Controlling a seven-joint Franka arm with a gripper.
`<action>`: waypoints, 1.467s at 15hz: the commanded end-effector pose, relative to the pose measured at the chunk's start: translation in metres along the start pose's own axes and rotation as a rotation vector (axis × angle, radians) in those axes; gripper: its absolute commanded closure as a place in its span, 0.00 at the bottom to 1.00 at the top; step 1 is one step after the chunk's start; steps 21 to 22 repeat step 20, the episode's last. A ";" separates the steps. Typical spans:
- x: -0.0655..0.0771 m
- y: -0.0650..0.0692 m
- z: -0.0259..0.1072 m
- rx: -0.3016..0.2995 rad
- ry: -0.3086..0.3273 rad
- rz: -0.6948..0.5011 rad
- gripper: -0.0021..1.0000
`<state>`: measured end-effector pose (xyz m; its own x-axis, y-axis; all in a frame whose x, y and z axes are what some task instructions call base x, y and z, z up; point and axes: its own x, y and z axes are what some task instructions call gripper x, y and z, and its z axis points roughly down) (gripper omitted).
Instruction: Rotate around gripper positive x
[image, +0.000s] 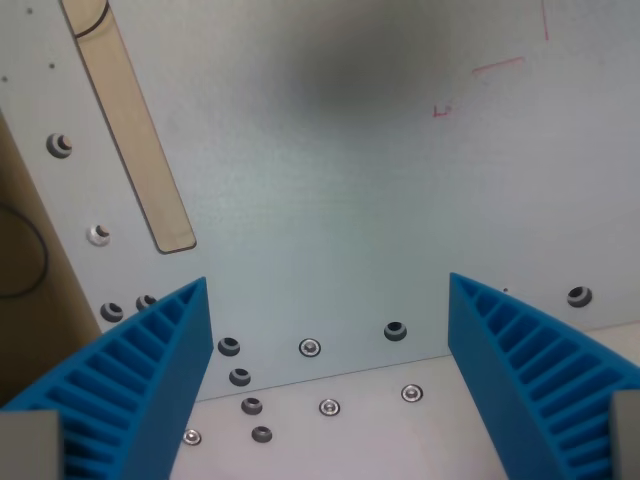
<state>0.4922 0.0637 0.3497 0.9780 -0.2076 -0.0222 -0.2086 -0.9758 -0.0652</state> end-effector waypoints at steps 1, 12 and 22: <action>-0.001 0.005 -0.001 0.176 0.014 -0.015 0.00; -0.001 0.005 -0.001 0.305 0.013 -0.016 0.00; -0.001 0.005 -0.001 0.398 0.012 -0.016 0.00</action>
